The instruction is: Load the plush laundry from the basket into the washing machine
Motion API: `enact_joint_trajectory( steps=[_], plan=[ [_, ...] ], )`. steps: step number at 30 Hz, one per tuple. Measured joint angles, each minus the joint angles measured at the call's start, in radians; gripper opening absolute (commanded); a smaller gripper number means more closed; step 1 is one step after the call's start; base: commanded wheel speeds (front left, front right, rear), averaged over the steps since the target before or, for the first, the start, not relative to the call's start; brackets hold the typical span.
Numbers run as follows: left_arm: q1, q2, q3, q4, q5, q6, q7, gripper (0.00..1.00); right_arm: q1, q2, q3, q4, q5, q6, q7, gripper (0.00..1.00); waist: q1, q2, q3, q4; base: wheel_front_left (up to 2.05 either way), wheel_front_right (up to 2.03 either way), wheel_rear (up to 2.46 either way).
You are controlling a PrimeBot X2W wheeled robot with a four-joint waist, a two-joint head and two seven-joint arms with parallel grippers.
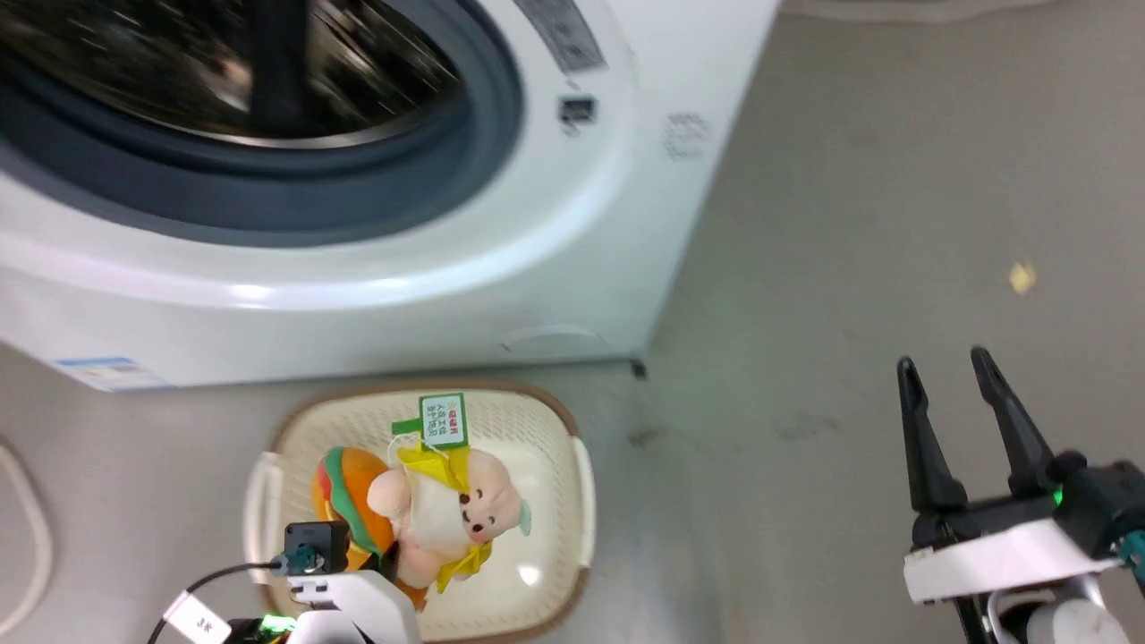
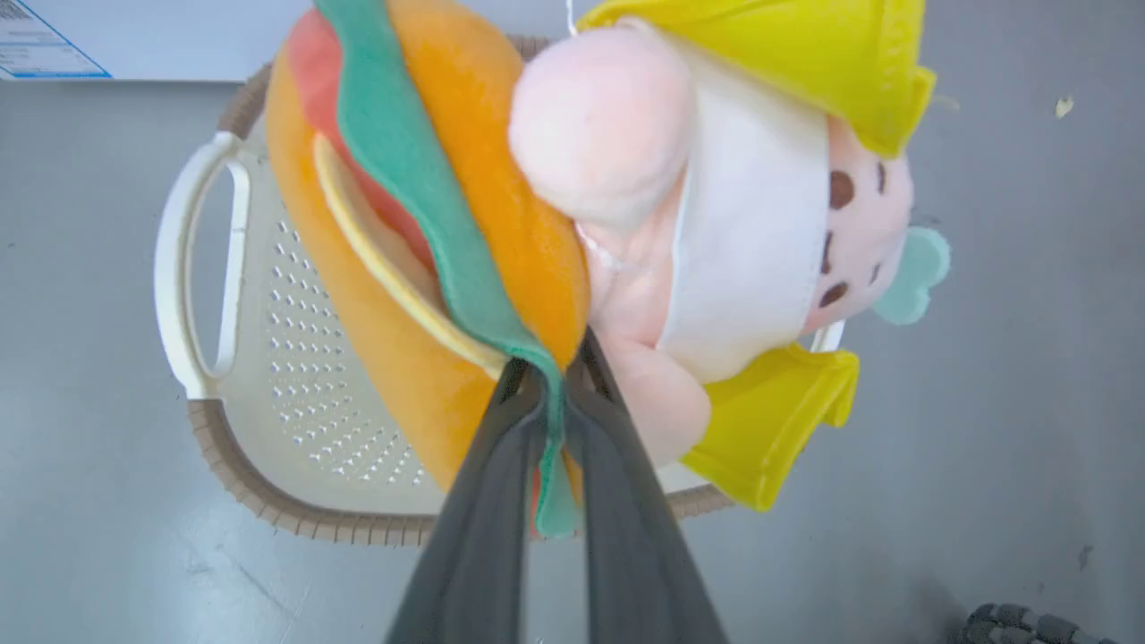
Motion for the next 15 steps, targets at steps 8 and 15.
enact_joint_trajectory(
  steps=[8, 15],
  plan=[
    [0.201, 0.013, 0.098, -0.601, 0.046, 0.053, -0.008, 0.0, 0.047, 0.0, -0.004, 0.0, -0.001, 0.0, 0.0, 1.0, 0.0001, 0.0, -0.143, 0.12, 0.0, 0.0, 0.0],
    [0.226, 0.007, 0.158, -0.937, 0.098, 0.08, -0.008, 0.0, 0.045, 0.0, 0.003, -0.019, 0.006, 0.0, 0.0, 1.0, 0.0003, 0.0, -0.096, 0.122, 0.0, 0.0, 0.0]
  ],
)
